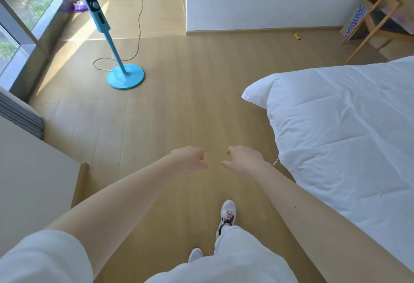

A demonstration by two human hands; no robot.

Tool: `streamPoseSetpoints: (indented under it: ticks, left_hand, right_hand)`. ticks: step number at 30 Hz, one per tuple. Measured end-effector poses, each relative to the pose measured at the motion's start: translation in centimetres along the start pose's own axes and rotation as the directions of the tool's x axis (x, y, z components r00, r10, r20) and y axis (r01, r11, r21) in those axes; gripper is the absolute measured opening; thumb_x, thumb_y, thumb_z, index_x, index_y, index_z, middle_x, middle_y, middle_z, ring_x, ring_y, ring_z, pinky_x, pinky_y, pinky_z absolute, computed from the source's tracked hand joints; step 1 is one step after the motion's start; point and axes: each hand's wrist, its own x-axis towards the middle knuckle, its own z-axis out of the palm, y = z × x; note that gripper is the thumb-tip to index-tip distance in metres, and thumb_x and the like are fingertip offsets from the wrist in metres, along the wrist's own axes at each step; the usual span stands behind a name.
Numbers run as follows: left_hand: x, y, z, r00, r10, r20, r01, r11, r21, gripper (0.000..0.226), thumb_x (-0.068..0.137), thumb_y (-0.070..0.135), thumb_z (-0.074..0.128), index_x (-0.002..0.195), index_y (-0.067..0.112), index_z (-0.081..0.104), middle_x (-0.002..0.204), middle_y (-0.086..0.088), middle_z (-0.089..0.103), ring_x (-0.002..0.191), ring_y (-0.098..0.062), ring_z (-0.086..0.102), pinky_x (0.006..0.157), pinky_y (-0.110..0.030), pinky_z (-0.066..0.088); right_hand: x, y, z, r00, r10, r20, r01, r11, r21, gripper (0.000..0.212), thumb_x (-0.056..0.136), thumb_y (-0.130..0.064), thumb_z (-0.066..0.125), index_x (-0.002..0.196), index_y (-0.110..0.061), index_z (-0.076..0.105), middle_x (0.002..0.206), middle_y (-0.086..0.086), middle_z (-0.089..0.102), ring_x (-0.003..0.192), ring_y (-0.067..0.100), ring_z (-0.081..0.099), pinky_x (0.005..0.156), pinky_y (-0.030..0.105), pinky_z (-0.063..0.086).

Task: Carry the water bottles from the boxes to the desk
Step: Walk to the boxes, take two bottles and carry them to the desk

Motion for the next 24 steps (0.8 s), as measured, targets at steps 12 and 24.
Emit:
streamPoseSetpoints:
  ticks: [12,24]
  left_hand:
    - [14.2,-1.9,-12.0,0.992,-0.125,0.02,0.125,0.991,-0.041,0.046,0.093,0.047,0.054,0.128,0.017,0.05,0.125,-0.007,0.057,0.111,-0.027,0.055,0.097,-0.039,0.045]
    - [27.5,2.2,-22.5,0.993,-0.11,0.028,0.111,0.994,-0.009,0.048,0.093,0.046,0.053,0.131,0.016,0.049,0.122,-0.009,0.057,0.11,-0.03,0.055,0.096,-0.042,0.047]
  right_hand:
    - [16.8,2.5,-11.0,0.994,-0.111,0.015,0.111,0.994,0.018,0.049,0.098,-0.046,0.044,0.138,-0.017,0.044,0.139,0.004,0.049,0.127,0.024,0.046,0.097,0.037,0.042]
    - [28.8,9.0,-19.8,0.995,-0.1,0.021,0.098,0.99,0.1,0.05,0.098,-0.045,0.044,0.139,-0.015,0.043,0.136,0.006,0.05,0.124,0.025,0.048,0.094,0.037,0.044]
